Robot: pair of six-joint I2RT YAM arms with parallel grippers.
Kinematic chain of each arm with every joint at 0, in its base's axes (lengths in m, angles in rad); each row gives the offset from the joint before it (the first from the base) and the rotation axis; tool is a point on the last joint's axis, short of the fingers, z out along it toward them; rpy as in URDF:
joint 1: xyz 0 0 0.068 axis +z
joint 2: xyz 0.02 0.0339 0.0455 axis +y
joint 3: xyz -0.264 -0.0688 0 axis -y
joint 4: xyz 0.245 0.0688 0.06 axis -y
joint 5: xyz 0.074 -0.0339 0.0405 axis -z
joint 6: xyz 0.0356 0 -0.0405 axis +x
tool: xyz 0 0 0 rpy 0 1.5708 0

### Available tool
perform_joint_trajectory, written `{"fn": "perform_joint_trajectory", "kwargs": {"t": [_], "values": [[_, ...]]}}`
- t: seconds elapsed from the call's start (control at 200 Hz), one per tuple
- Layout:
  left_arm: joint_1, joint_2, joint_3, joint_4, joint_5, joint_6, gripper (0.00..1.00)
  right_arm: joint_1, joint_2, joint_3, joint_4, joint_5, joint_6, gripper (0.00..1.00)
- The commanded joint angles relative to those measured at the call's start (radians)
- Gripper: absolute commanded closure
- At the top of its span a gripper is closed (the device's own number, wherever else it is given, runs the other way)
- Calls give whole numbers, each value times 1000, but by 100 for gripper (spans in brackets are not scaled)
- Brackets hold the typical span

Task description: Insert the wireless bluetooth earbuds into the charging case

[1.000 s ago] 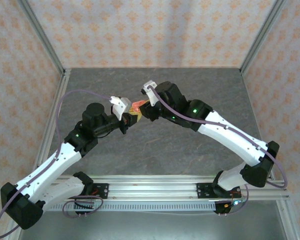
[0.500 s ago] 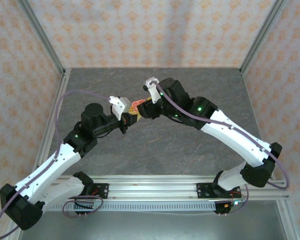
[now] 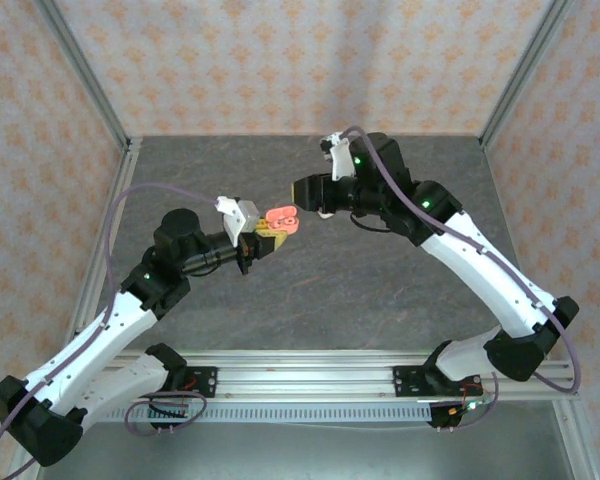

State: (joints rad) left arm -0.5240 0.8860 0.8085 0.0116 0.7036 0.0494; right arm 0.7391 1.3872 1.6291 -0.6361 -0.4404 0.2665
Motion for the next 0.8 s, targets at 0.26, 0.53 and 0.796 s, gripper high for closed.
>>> {"fn": "perform_joint_trajectory", "kwargs": {"t": [0.26, 0.53, 0.796], "values": [[-5, 22, 38, 48, 115, 3, 100, -42, 48, -65, 130, -386, 180, 86], [-6, 31, 32, 79, 75, -25, 100, -43, 36, -99, 120, -515, 188, 90], [-5, 59, 38, 98, 63, -52, 100, -41, -26, -177, 107, -567, 196, 91]]}}
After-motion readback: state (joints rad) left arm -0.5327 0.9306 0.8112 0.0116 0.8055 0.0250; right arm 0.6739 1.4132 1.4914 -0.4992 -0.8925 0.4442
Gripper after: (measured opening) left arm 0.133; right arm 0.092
